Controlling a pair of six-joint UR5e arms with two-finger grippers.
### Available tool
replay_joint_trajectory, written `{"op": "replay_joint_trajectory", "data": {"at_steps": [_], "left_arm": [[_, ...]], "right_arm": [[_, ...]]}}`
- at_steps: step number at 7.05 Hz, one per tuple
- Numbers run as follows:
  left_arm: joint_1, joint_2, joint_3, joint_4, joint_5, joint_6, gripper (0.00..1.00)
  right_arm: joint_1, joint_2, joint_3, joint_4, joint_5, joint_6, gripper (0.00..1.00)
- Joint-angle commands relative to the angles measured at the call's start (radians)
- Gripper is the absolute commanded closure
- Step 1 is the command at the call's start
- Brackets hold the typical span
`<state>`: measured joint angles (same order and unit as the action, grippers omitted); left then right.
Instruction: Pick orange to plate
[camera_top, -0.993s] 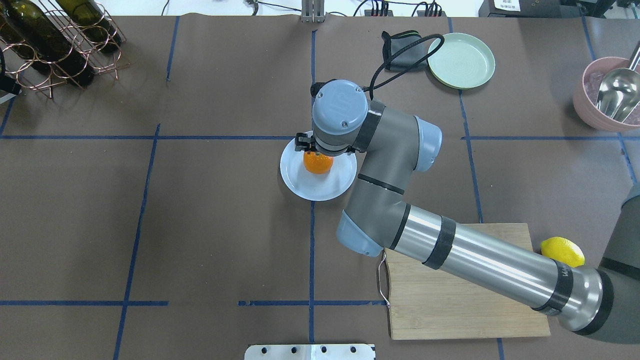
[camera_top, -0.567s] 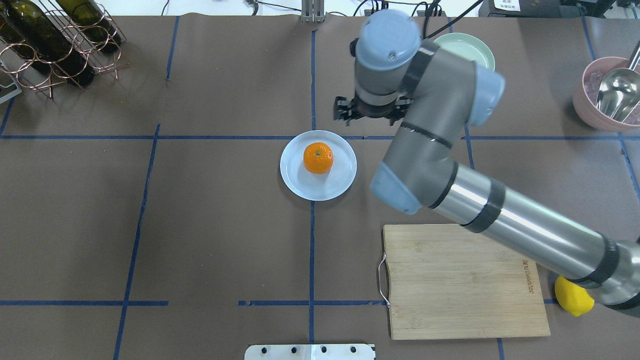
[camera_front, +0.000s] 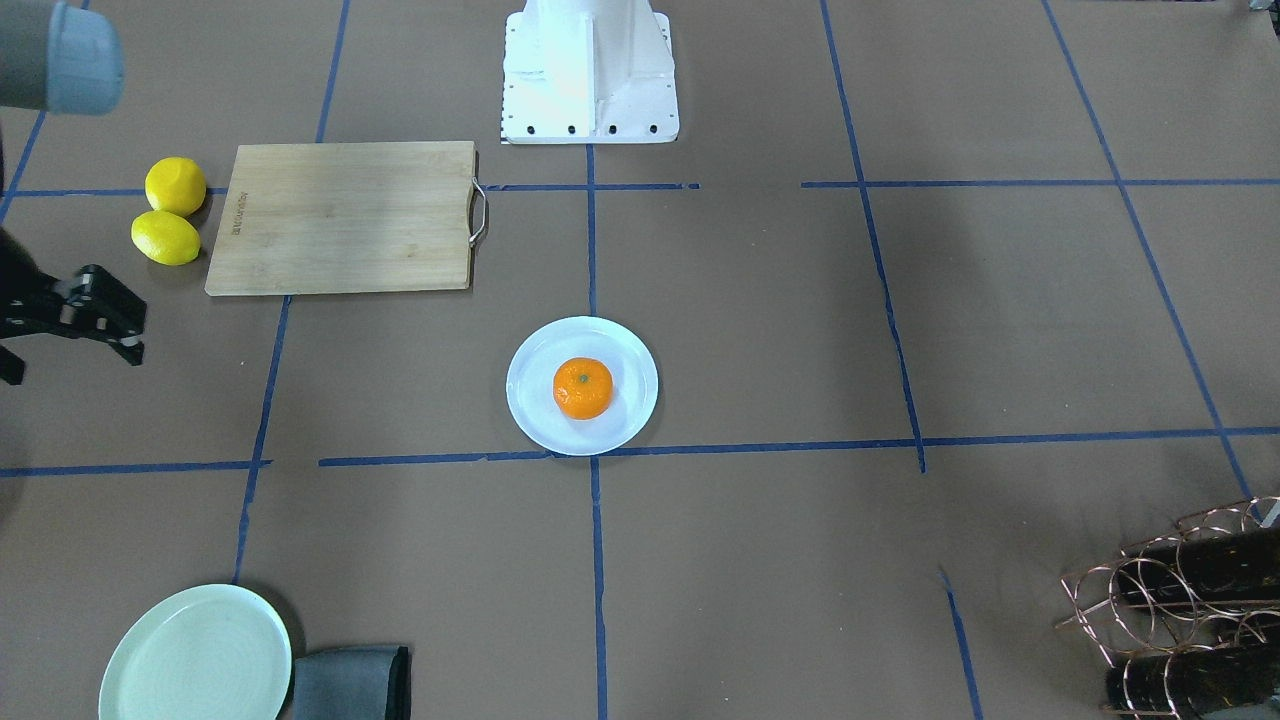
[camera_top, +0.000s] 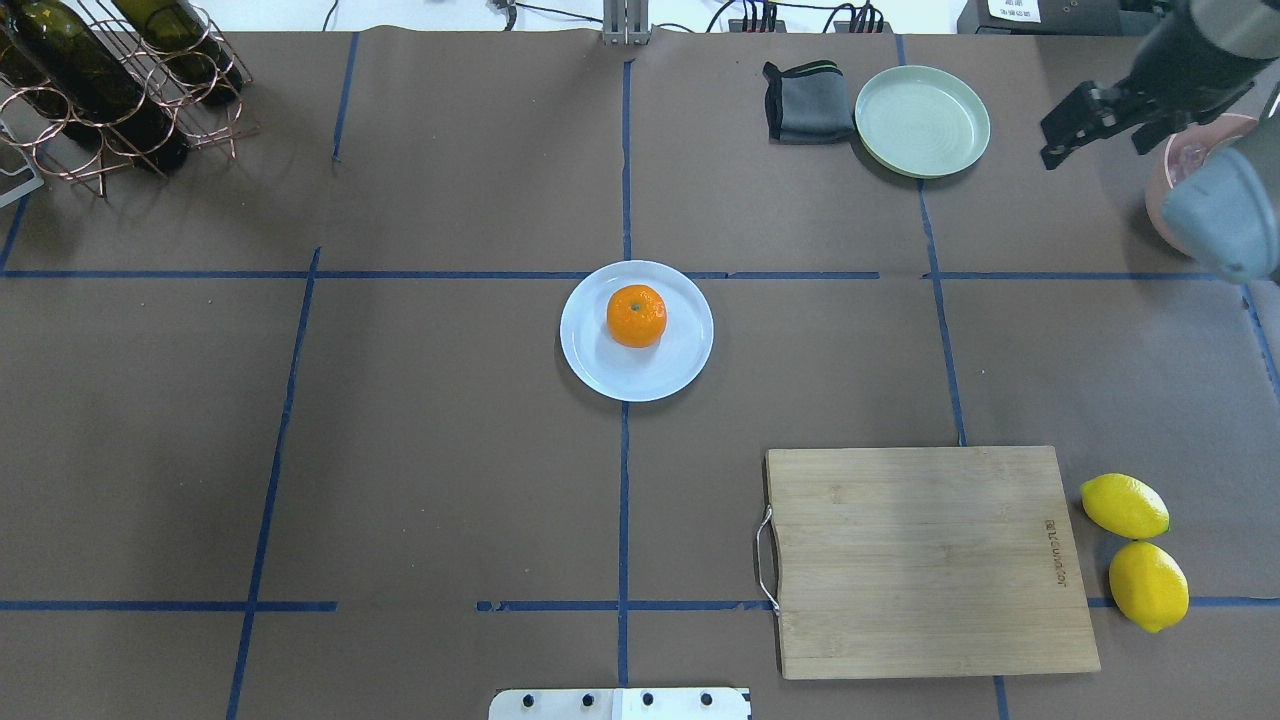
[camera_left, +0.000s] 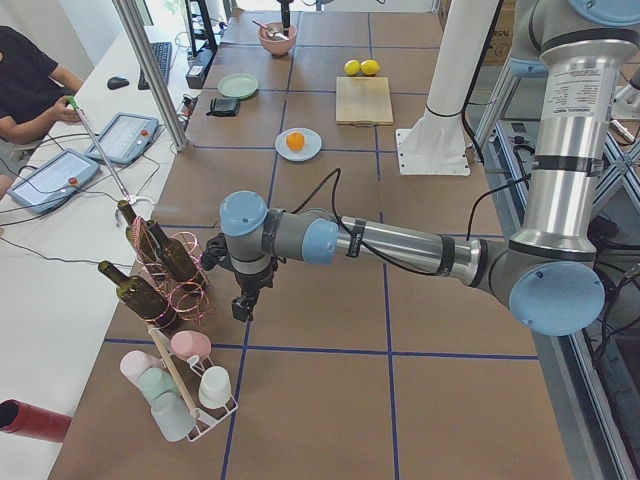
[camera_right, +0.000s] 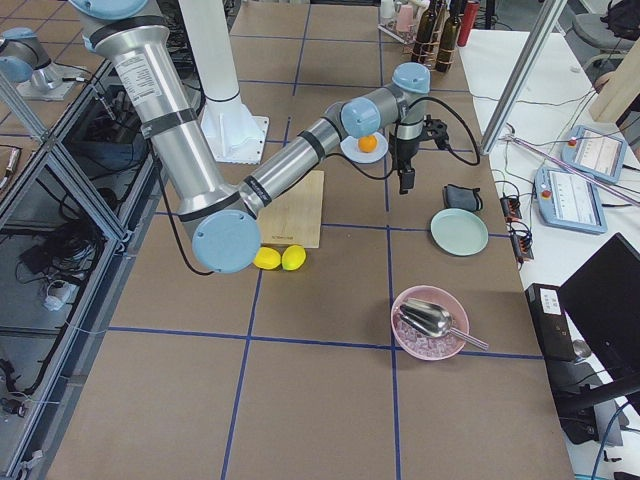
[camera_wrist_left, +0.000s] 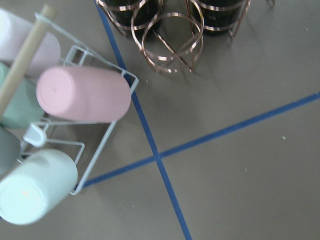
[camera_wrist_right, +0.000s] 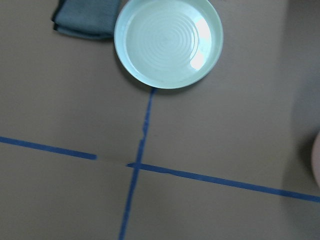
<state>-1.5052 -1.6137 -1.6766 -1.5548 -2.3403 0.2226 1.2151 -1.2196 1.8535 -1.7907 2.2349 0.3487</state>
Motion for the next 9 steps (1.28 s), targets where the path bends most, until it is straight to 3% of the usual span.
{"op": "replay_joint_trajectory", "data": {"at_steps": [1, 3, 5, 8, 9], "left_arm": [[-0.004, 0.02, 0.004, 0.004, -0.025, 0.009, 0.0], [-0.004, 0.015, 0.005, 0.005, -0.025, 0.007, 0.0], [-0.004, 0.017, 0.008, 0.006, -0.03, 0.007, 0.0], [-0.006, 0.024, 0.017, 0.007, -0.024, 0.006, 0.0], [-0.006, 0.024, 0.04, 0.007, -0.024, 0.006, 0.0]], "right_arm": [[0.136, -0.169, -0.004, 0.01, 0.054, -0.249, 0.0], [0.257, -0.302, -0.01, 0.017, 0.101, -0.359, 0.0], [0.331, -0.32, -0.132, 0.019, 0.118, -0.582, 0.0], [0.35, -0.331, -0.109, 0.024, 0.126, -0.565, 0.0], [0.359, -0.33, -0.172, 0.024, 0.159, -0.566, 0.0]]}}
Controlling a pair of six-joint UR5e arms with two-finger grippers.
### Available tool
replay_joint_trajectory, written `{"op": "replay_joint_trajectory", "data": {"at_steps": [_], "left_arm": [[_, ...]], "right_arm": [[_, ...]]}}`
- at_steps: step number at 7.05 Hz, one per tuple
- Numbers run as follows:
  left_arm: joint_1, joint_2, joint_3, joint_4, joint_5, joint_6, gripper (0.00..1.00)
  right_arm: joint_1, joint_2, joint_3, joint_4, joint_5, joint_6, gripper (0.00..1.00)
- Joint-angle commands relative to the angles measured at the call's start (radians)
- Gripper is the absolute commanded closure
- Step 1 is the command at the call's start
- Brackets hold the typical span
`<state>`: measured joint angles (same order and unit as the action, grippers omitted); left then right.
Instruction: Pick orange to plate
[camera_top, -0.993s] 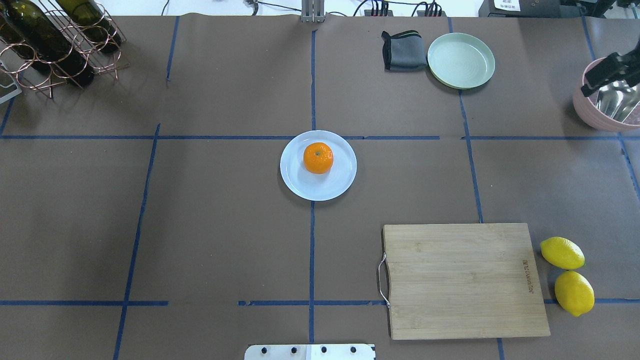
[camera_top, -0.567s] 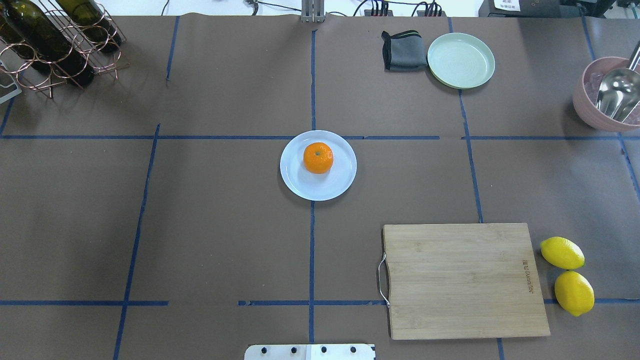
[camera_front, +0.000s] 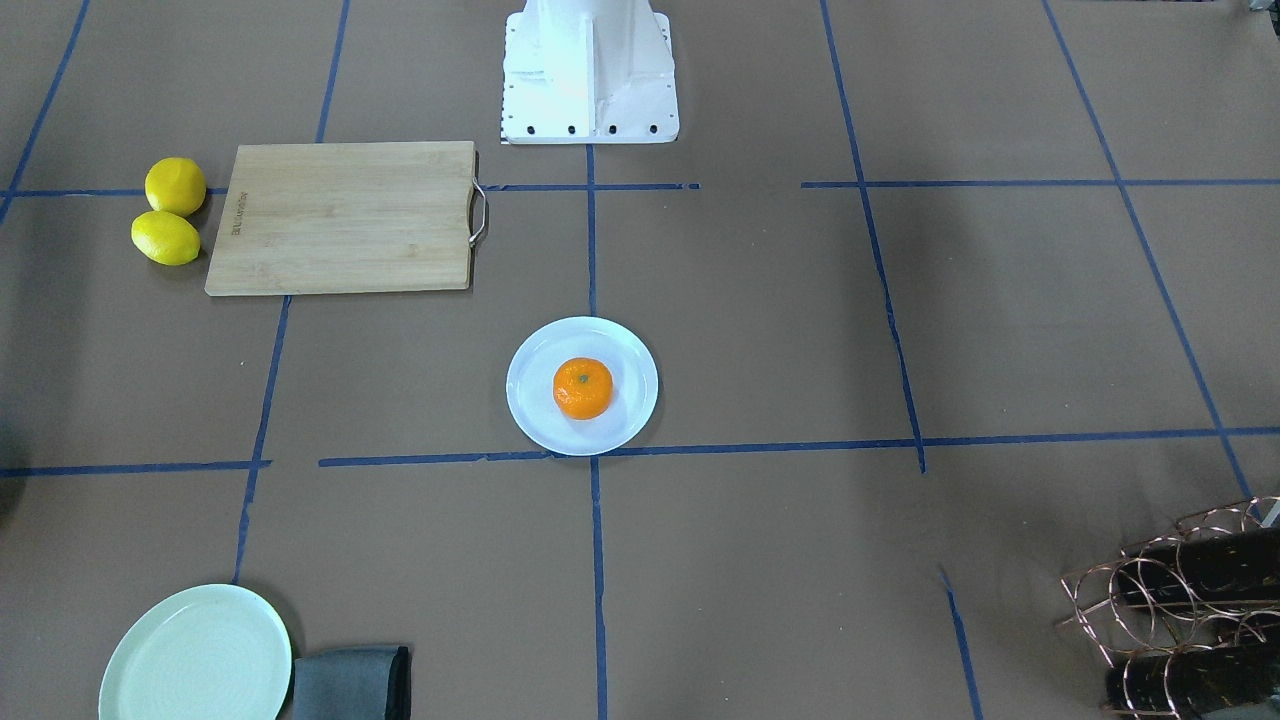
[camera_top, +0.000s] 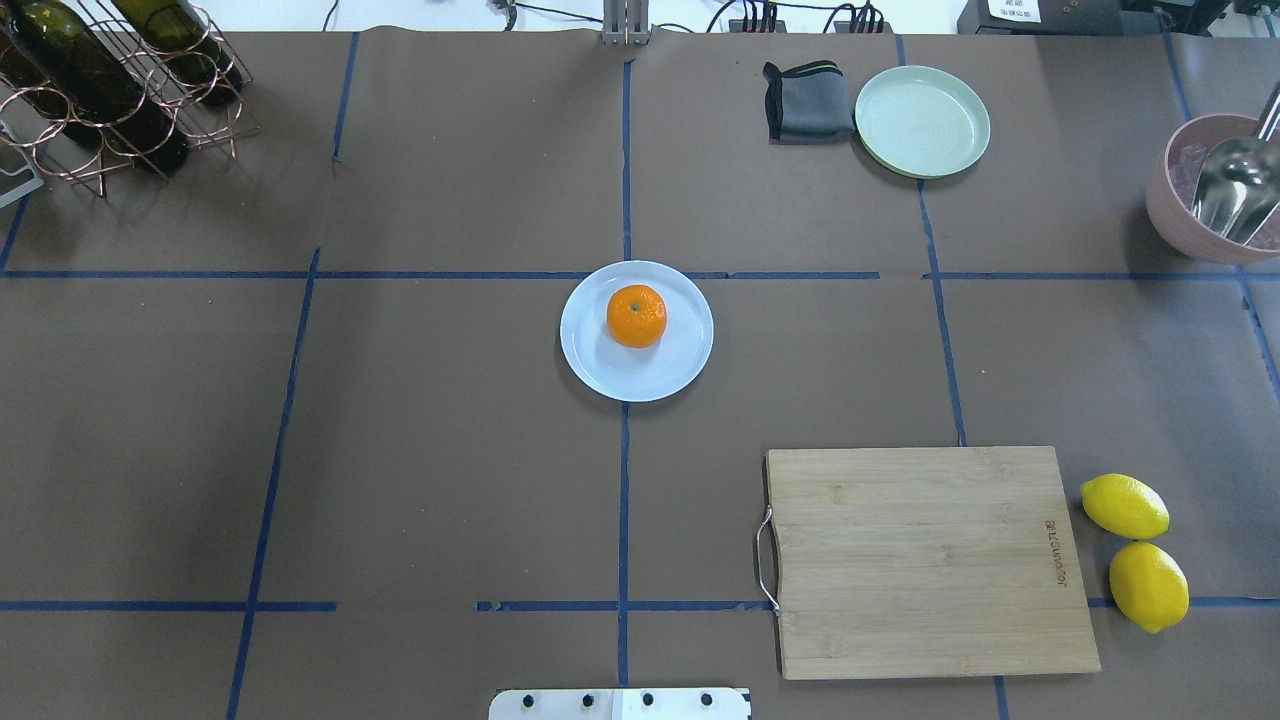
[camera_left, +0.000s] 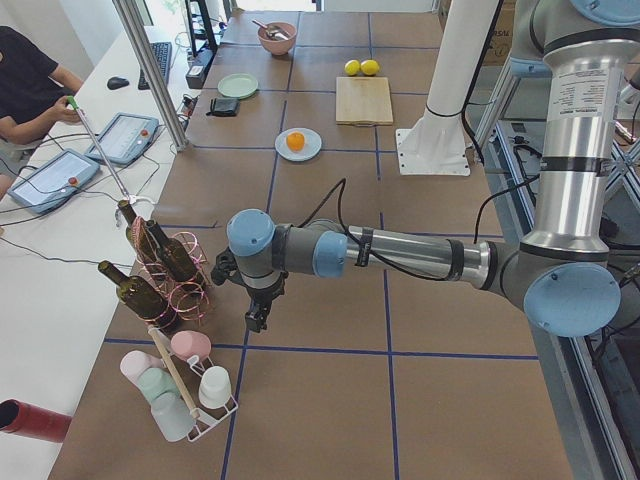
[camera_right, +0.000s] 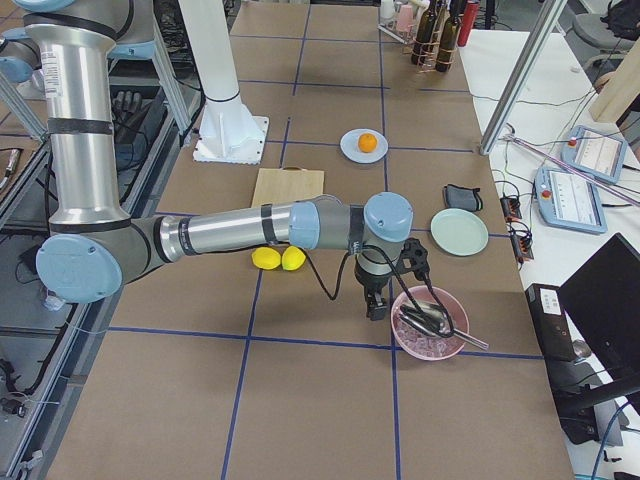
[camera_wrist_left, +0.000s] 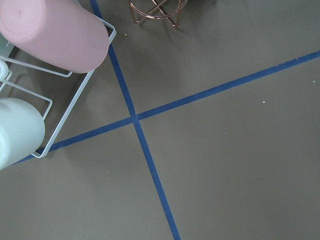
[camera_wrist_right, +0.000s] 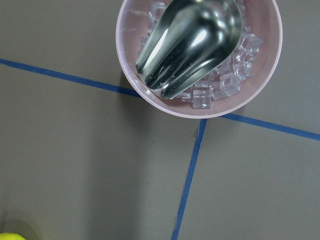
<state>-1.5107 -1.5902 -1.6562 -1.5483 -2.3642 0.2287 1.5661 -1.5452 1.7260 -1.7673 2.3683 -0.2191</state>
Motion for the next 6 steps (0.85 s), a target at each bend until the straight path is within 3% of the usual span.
{"op": "replay_joint_trajectory", "data": {"at_steps": [1, 4, 6], "left_arm": [[-0.003, 0.004, 0.03, 0.002, -0.001, -0.003, 0.0], [-0.048, 0.004, 0.081, -0.001, -0.003, -0.008, 0.0], [-0.048, 0.004, 0.081, -0.001, -0.003, -0.008, 0.0]], "right_arm": [[0.031, -0.016, -0.069, 0.0, 0.079, 0.001, 0.0], [0.046, -0.05, -0.117, 0.052, 0.08, -0.006, 0.0], [0.063, -0.093, -0.134, 0.162, 0.074, 0.015, 0.0]]}}
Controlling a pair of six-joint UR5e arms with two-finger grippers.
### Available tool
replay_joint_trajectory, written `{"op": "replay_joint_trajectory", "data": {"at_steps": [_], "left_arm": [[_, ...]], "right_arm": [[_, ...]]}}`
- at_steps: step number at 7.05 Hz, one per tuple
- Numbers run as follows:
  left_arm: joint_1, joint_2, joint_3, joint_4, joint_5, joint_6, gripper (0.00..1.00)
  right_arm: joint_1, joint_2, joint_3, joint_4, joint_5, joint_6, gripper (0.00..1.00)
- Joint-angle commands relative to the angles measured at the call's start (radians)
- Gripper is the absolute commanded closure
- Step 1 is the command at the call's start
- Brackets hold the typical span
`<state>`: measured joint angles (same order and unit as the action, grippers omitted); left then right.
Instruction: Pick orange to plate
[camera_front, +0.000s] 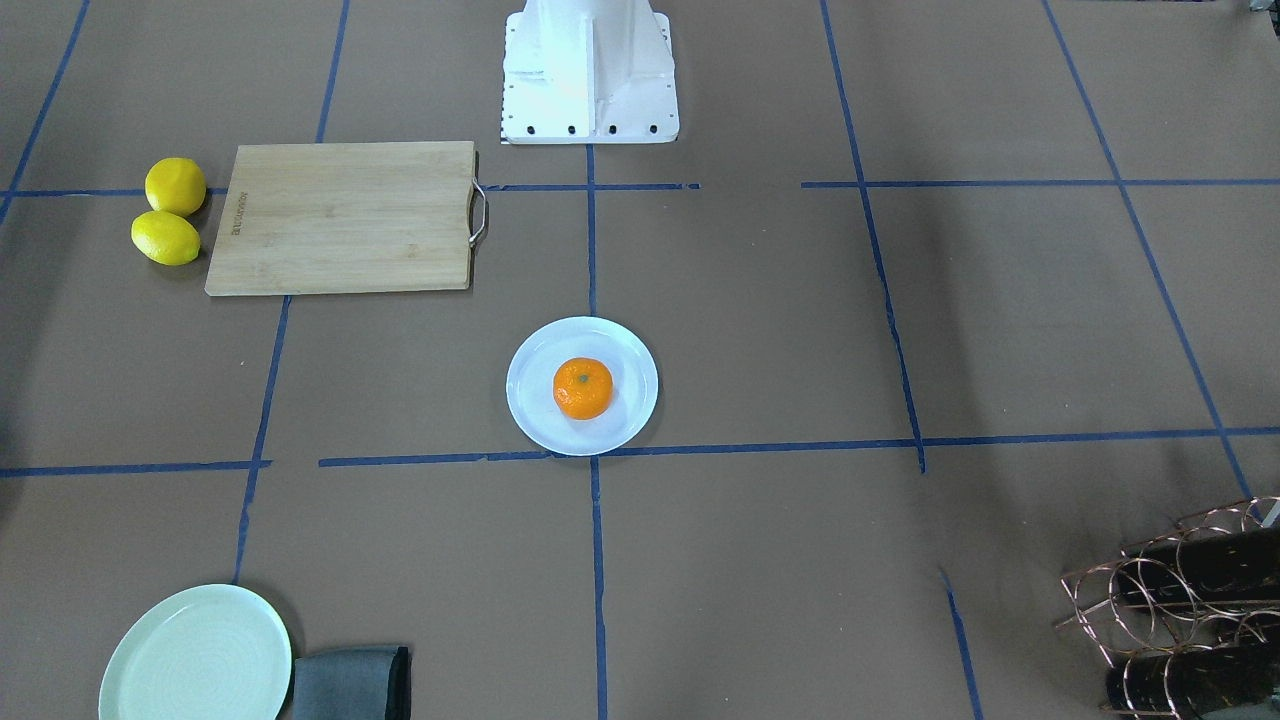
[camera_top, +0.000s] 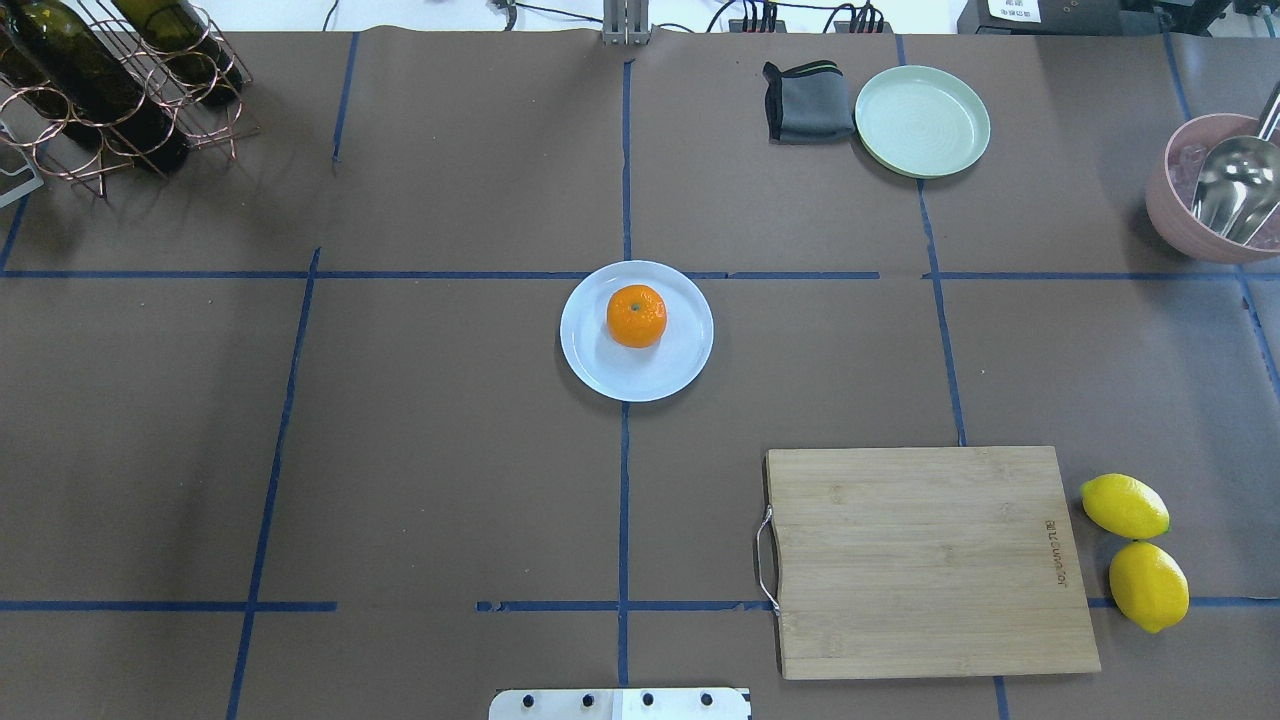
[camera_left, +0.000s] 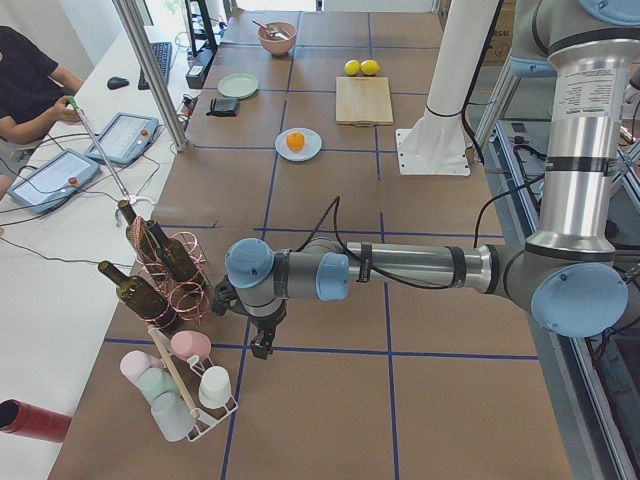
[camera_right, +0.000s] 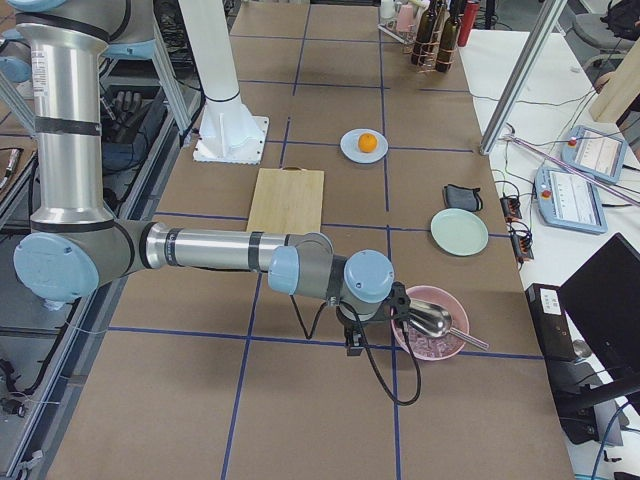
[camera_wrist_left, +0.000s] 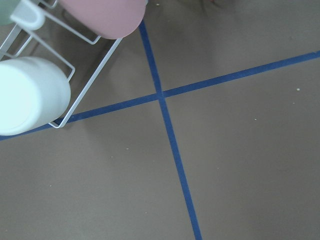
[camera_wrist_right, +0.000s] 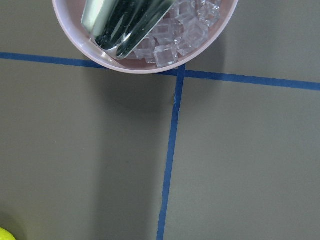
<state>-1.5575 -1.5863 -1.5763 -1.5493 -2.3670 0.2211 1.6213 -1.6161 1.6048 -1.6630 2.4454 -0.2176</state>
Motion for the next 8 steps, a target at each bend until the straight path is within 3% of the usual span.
{"op": "replay_joint_trajectory", "data": {"at_steps": [1, 3, 8], "left_arm": [[-0.001, 0.0, -0.001, 0.0, 0.0, 0.0, 0.0], [-0.006, 0.0, -0.002, 0.0, 0.002, 0.0, 0.0], [-0.006, 0.0, -0.001, 0.0, 0.002, -0.003, 0.0]], "right_arm": [[0.008, -0.024, -0.032, 0.102, -0.005, 0.032, 0.0], [0.008, -0.016, -0.046, 0.147, -0.028, 0.128, 0.0], [0.008, -0.01, -0.039, 0.149, -0.025, 0.153, 0.0]]}}
